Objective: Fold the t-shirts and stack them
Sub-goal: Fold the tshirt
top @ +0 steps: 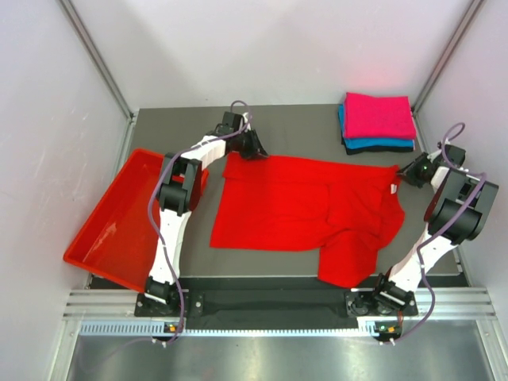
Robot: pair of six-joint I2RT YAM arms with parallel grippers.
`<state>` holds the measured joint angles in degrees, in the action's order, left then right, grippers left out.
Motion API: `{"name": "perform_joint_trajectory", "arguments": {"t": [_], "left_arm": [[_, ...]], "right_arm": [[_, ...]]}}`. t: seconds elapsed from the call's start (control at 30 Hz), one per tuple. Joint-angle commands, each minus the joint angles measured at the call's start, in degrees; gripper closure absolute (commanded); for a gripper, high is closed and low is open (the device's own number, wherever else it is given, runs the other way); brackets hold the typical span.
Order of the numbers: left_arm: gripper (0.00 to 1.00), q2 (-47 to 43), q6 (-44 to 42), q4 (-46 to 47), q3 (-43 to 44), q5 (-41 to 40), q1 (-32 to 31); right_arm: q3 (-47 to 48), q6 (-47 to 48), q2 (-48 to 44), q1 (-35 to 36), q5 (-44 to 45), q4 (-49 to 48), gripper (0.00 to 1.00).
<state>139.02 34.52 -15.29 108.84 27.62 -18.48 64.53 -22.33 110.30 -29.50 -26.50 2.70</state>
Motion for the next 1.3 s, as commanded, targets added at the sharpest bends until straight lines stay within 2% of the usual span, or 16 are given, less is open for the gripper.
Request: {"name": "perform_joint_trajectory", "arguments": {"t": [0.0,0.13,0.23,0.4,0.6,0.9,1.27], "left_arm": [[0.75,-0.32,-2.01,-3.34,-0.47,-3.72,1.96],[0.74,-3.14,-1.65,-3.17,-0.03,-2.39,1.87],[0.74,-5.68,-1.74,-3.43,-0.03,-2.48,1.87],[0.73,-8.50,-2.26,-4.48,-1.26,-3.27,1.69],[0.74,-10.44,-2.88,-5.63,-4.33,-3.88,0.99],[0.75,-10.00,-1.83,-4.93,-10.31,-5.82,0.46],[0.77,-8.24,1.24,-1.77,-9.78,-9.42,0.46]], "right_arm": [[1.82,-0.17,0.44,-0.65,-1.00,-3.67,0.85],[2.44,-2.02,-2.62,-0.65,1.87,-0.61,0.74],[4.11,-2.19,-4.91,-0.48,4.17,3.71,0.72],[5.87,-2.63,-6.94,0.58,4.87,7.23,0.76],[4.64,-4.57,-7.47,2.25,4.97,6.09,0.80],[2.44,-7.55,-0.27,3.83,6.64,-2.26,0.87],[11.57,-6.94,8.52,5.15,12.17,0.55,0.89]]}}
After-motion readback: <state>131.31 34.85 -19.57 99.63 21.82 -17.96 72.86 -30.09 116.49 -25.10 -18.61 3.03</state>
